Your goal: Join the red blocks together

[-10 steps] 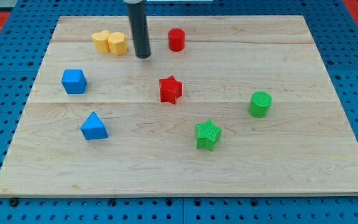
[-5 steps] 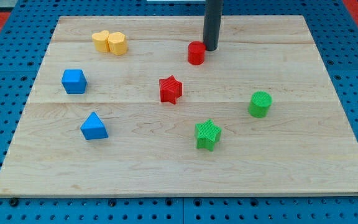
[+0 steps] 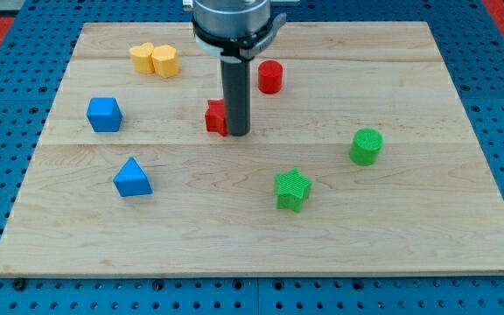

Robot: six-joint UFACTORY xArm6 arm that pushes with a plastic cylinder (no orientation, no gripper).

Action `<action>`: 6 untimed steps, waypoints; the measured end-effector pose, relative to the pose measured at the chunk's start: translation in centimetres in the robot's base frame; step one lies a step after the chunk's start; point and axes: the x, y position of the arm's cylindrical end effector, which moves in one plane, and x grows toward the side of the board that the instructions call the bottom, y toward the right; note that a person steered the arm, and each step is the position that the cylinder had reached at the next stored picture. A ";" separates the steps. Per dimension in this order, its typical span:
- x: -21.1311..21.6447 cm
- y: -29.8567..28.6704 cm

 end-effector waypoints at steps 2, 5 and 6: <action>0.2 -6.3; -0.5 -1.1; -2.7 1.9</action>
